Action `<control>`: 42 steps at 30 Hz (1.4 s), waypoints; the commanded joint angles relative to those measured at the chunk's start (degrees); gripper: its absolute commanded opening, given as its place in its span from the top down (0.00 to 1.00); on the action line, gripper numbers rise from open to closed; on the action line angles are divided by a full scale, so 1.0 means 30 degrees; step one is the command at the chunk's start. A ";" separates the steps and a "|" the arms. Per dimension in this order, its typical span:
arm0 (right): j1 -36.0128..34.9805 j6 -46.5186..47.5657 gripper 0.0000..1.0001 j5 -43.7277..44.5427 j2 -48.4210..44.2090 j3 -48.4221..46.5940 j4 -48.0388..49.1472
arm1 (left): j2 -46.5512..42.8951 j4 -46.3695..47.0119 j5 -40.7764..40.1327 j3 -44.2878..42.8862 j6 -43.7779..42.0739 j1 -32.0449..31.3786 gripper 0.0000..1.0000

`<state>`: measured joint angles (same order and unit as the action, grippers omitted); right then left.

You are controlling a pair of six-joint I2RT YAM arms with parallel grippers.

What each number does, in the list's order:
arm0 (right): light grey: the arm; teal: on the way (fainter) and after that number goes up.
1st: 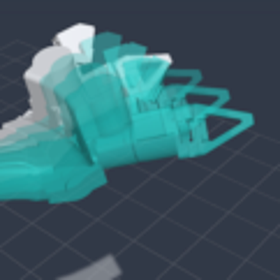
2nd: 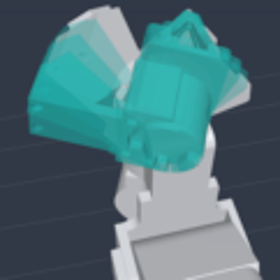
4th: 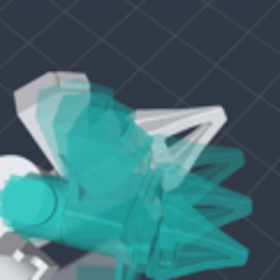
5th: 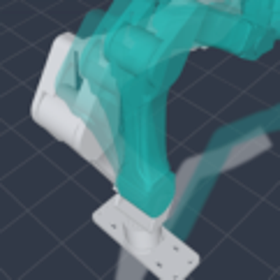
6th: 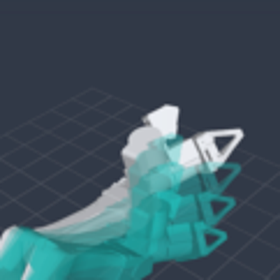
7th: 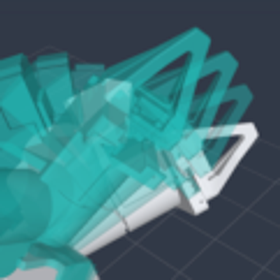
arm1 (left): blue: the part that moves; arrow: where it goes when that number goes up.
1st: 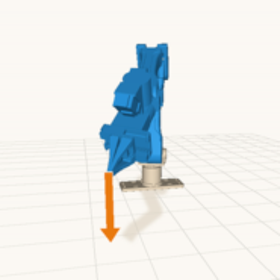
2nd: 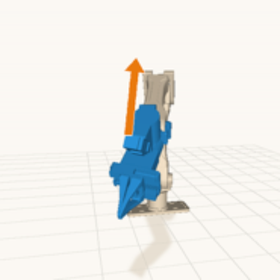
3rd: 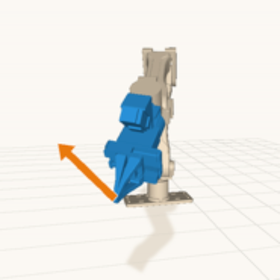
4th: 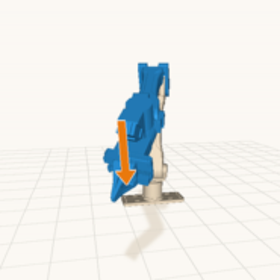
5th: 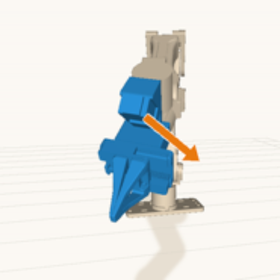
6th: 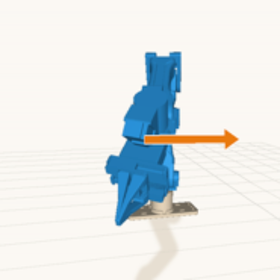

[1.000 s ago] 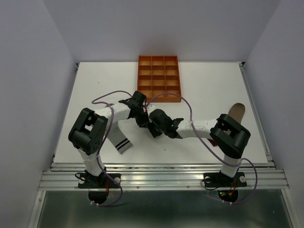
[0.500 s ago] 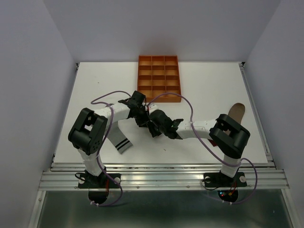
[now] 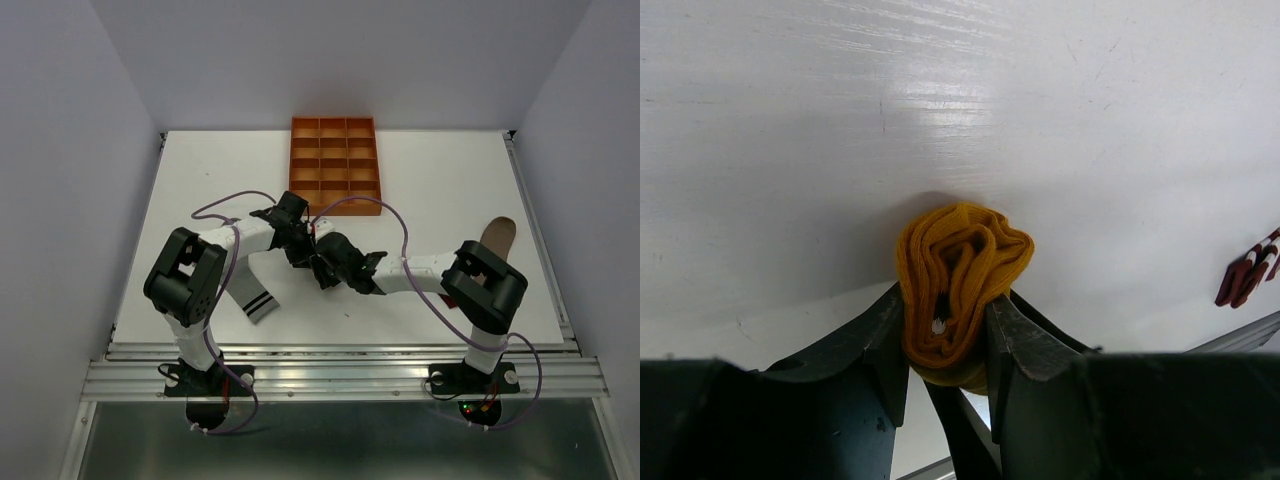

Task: Roll the socks
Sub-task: Pick up the sock at the center of the board.

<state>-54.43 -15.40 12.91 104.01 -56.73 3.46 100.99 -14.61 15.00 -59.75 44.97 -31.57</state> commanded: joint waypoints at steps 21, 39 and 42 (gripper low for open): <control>0.0420 -0.1986 0.99 0.0268 0.0811 -0.0341 -0.3029 | 0.0293 -0.2395 -0.1134 -0.0035 -0.0723 -0.0931 0.79; 0.0420 -0.2690 0.99 -0.0025 0.0078 0.1976 -0.3411 | -0.0557 -0.2807 -0.2482 -0.0505 0.0126 -0.0551 0.38; 0.0420 -0.2689 0.99 0.0091 -0.0244 0.2181 -0.3323 | -0.0762 -0.2309 -0.2424 -0.0563 0.0273 -0.0317 0.38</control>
<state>-54.43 -20.12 12.47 102.15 -54.02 3.51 101.06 -17.85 9.93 -61.49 46.57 -33.30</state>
